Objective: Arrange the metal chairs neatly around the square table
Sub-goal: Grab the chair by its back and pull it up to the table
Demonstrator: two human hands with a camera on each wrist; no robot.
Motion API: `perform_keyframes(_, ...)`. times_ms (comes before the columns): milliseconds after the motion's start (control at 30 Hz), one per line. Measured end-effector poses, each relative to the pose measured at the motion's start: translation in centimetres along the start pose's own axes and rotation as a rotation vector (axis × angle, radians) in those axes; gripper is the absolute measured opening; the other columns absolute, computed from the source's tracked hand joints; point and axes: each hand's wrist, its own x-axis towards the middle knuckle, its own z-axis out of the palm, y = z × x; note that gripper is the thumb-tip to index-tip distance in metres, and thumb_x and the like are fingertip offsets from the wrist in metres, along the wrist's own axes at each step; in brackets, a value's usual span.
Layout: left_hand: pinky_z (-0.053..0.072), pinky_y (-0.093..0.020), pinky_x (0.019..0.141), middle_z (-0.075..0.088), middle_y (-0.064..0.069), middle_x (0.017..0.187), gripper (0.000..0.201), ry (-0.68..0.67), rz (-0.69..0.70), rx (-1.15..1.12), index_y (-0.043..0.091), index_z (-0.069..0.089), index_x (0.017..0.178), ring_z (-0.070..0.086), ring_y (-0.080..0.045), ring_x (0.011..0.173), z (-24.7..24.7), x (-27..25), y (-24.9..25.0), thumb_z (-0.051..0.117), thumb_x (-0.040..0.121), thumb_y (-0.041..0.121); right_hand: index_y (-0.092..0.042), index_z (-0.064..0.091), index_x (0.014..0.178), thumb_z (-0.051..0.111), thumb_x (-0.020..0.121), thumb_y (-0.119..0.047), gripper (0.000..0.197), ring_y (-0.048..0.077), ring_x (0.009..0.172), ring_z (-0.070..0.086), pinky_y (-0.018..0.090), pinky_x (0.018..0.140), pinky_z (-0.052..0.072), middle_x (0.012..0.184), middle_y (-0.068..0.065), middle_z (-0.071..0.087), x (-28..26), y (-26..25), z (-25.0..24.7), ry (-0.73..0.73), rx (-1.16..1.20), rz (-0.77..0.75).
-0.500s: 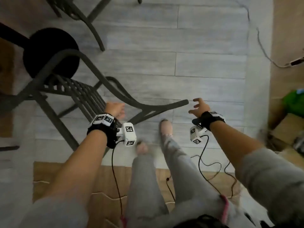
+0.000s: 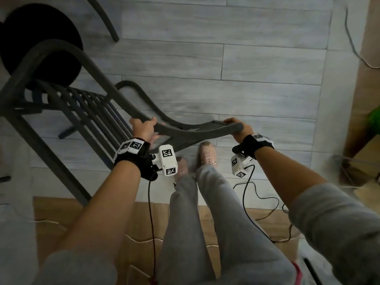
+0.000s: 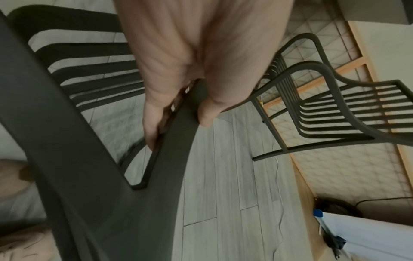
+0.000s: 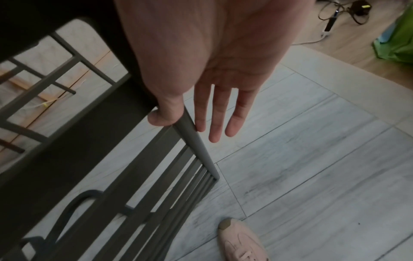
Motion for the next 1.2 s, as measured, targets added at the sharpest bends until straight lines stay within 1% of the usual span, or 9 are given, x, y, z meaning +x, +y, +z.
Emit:
perform_keyframes(167, 0.054, -0.061, 0.077, 0.047, -0.022, 0.114, 0.049, -0.015, -0.003, -0.012, 0.000, 0.027, 0.132, 0.064, -0.037, 0.105, -0.9, -1.4, 0.7, 0.049, 0.089, -0.002, -0.028, 0.054, 0.121, 0.048, 0.094, -0.016, 0.030, 0.031, 0.098, 0.061, 0.032, 0.080, 0.044, 0.118, 0.013, 0.064, -0.9, -0.2, -0.8, -0.046, -0.052, -0.047)
perform_keyframes(333, 0.057, -0.042, 0.047, 0.049, -0.025, 0.110, 0.048, -0.036, 0.026, -0.054, -0.010, 0.030, 0.133, 0.066, -0.029, 0.079, -3.8, -5.3, 2.2, 0.048, 0.089, -0.005, -0.031, 0.053, 0.122, 0.050, 0.094, -0.018, 0.031, 0.032, 0.099, 0.061, 0.032, 0.082, 0.043, 0.118, 0.016, 0.063, -2.8, -1.5, -2.9, -0.085, -0.102, -0.119)
perform_keyframes(500, 0.054, -0.057, 0.074, 0.054, -0.018, 0.092, 0.041, -0.060, 0.034, -0.172, -0.008, 0.033, 0.129, 0.064, -0.034, 0.082, -7.6, -10.6, 3.9, 0.045, 0.090, -0.007, -0.023, 0.054, 0.125, 0.062, 0.086, -0.011, 0.042, 0.036, 0.110, 0.057, 0.041, 0.088, 0.045, 0.125, 0.019, 0.059, -4.5, -3.5, -6.1, -0.131, -0.309, -0.237)
perform_keyframes(600, 0.057, -0.049, 0.062, 0.056, -0.020, 0.096, 0.032, -0.088, 0.044, -0.200, -0.003, 0.039, 0.121, 0.065, -0.035, 0.088, -10.4, -14.0, 4.6, 0.047, 0.089, -0.006, -0.019, 0.054, 0.127, 0.067, 0.084, -0.015, 0.046, 0.038, 0.114, 0.053, 0.044, 0.096, 0.043, 0.129, 0.020, 0.051, -5.4, -4.8, -7.6, -0.153, -0.418, -0.279)
perform_keyframes(700, 0.059, -0.046, 0.062, 0.060, -0.024, 0.108, 0.040, -0.097, 0.054, -0.220, -0.003, 0.042, 0.124, 0.068, -0.034, 0.092, -13.6, -16.6, 4.7, 0.053, 0.086, -0.005, -0.013, 0.058, 0.123, 0.070, 0.081, -0.013, 0.044, 0.040, 0.116, 0.051, 0.043, 0.096, 0.041, 0.129, 0.020, 0.051, -6.3, -6.0, -8.2, -0.114, -0.503, -0.382)
perform_keyframes(900, 0.055, -0.051, 0.073, 0.057, -0.019, 0.104, 0.026, -0.133, 0.089, -0.300, 0.009, 0.049, 0.105, 0.064, -0.035, 0.100, -19.7, -20.2, 4.4, 0.050, 0.086, -0.009, -0.008, 0.073, 0.080, 0.072, 0.068, -0.005, 0.012, 0.037, 0.085, 0.063, 0.038, 0.076, 0.047, 0.093, 0.015, 0.064, -9.5, -10.3, -6.6, -0.076, -0.595, -0.681)
perform_keyframes(967, 0.058, -0.047, 0.068, 0.058, -0.018, 0.106, 0.036, -0.146, 0.086, -0.306, 0.005, 0.047, 0.118, 0.065, -0.032, 0.098, -22.3, -20.8, 4.3, 0.051, 0.085, -0.009, -0.011, 0.070, 0.067, 0.069, 0.064, -0.012, 0.003, 0.038, 0.078, 0.061, 0.040, 0.069, 0.046, 0.081, 0.012, 0.061, -10.9, -11.8, -6.4, -0.042, -0.618, -0.769)
perform_keyframes(1033, 0.059, -0.045, 0.067, 0.059, -0.019, 0.107, 0.045, -0.153, 0.095, -0.303, 0.004, 0.045, 0.127, 0.067, -0.030, 0.096, -24.9, -21.3, 4.2, 0.052, 0.084, -0.007, -0.009, 0.068, 0.060, 0.065, 0.061, -0.020, 0.012, 0.037, 0.072, 0.060, 0.033, 0.063, 0.039, 0.073, 0.012, 0.062, -12.5, -14.0, -6.2, -0.009, -0.594, -0.843)
perform_keyframes(1200, 0.055, -0.042, 0.072, 0.060, -0.015, 0.098, 0.012, -0.152, 0.163, -0.295, 0.001, 0.055, 0.098, 0.065, -0.025, 0.093, -31.4, -22.8, 4.4, 0.047, 0.089, -0.003, -0.001, 0.061, 0.051, 0.056, 0.053, -0.042, 0.041, 0.020, 0.052, 0.050, 0.020, 0.056, 0.032, 0.055, 0.015, 0.059, -18.5, -21.7, -5.9, 0.103, -0.413, -1.034)
